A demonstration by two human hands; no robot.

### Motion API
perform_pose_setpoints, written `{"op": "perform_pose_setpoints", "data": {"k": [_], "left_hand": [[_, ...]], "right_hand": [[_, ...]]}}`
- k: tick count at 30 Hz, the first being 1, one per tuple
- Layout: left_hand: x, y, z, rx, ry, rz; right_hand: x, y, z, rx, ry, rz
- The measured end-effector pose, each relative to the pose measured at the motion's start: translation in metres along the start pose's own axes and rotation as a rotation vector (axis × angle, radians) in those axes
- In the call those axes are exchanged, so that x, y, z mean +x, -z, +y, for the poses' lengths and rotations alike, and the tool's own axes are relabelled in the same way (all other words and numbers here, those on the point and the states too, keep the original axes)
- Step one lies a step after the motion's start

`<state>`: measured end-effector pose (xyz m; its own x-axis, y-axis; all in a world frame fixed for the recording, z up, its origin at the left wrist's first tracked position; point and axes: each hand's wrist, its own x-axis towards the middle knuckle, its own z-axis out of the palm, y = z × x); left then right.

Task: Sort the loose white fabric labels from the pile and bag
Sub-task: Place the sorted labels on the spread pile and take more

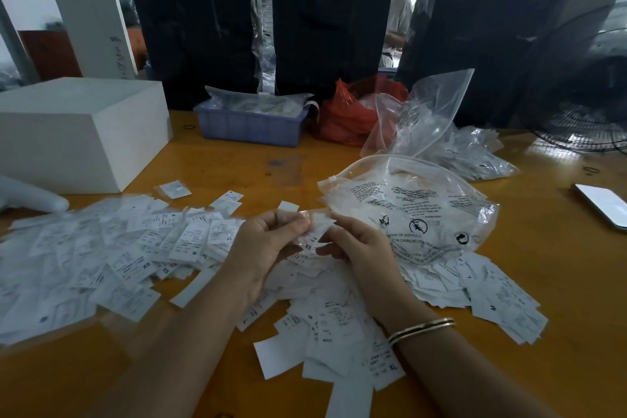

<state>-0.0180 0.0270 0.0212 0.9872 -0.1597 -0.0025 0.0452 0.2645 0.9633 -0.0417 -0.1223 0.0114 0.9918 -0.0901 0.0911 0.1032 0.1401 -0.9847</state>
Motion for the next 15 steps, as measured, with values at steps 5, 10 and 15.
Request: {"op": "perform_pose_setpoints", "data": {"k": [5, 10, 15], "left_hand": [[-0.001, 0.000, 0.000, 0.061, -0.056, -0.034], [0.001, 0.002, -0.001, -0.056, -0.029, -0.051], [0.005, 0.005, 0.001, -0.231, 0.003, -0.065]], "right_hand": [[0.002, 0.005, -0.004, 0.091, -0.113, -0.052], [0.001, 0.013, -0.007, -0.011, -0.065, -0.065], [-0.002, 0.023, -0.022, 0.226, 0.050, 0.115]]}}
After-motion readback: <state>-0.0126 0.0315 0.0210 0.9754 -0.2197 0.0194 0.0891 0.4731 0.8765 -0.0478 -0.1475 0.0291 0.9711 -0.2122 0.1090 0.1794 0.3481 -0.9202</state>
